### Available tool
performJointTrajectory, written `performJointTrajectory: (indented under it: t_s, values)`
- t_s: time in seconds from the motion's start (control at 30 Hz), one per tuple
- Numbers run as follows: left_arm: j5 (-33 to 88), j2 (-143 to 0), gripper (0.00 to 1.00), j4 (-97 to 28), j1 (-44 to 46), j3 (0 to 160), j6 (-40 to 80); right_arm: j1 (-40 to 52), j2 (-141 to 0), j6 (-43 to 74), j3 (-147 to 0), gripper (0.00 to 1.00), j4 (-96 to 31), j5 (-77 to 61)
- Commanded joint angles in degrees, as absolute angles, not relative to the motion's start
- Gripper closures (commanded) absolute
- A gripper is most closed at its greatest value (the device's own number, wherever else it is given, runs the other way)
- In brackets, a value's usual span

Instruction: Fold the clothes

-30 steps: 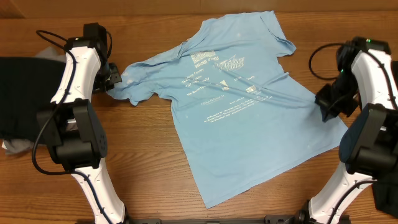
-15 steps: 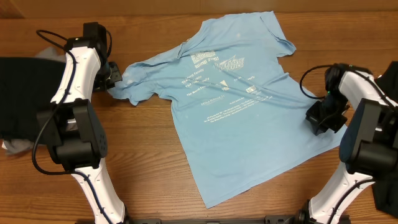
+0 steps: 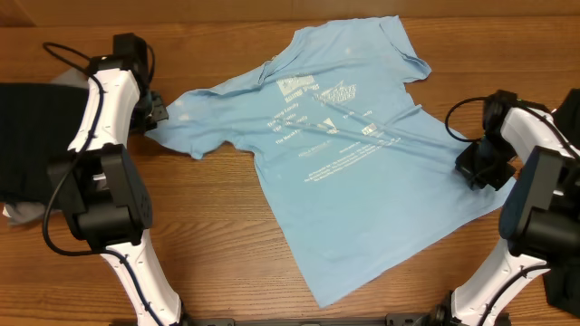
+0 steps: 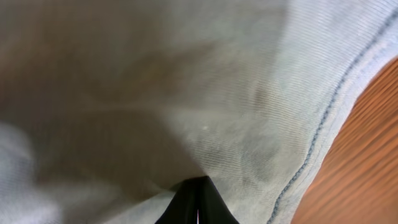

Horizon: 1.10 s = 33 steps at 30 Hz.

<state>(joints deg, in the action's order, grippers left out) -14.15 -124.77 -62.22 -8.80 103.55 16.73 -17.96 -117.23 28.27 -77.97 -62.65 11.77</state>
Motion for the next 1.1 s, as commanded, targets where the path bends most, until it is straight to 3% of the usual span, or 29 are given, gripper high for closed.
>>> performJointTrajectory:
  t_s: [0.0,0.4,0.9,1.0,1.03,1.07]
  values:
    - [-13.7,-124.4,0.96,-63.7,-10.7,103.2,17.0,-20.1,-117.8,26.9,-77.4,0.96,-58.5,14.1]
    - [-7.6,-124.4,0.96,-68.9,-10.2,98.5,17.0,-19.9,-117.8,23.6,-78.8,0.96,-47.6,13.7]
    - [-10.9,-124.4,0.96,-71.8,-10.1,91.8,17.4,-19.9,-117.8,18.8,-80.4,0.96,-37.8,10.5]
    - [-10.3,-123.9,0.82,-73.4,-10.0,94.5,17.3,-19.9,-117.8,18.4,-84.6,0.96,-40.8,7.3]
    - [-9.8,-123.4,0.78,-74.2,-9.9,96.1,17.3,-19.9,-117.8,18.4,-86.4,0.87,-42.3,6.7]
    - [-9.2,-122.8,0.72,-74.9,-9.5,98.3,16.6,-19.9,-117.8,18.4,-89.2,0.84,-44.6,6.3]
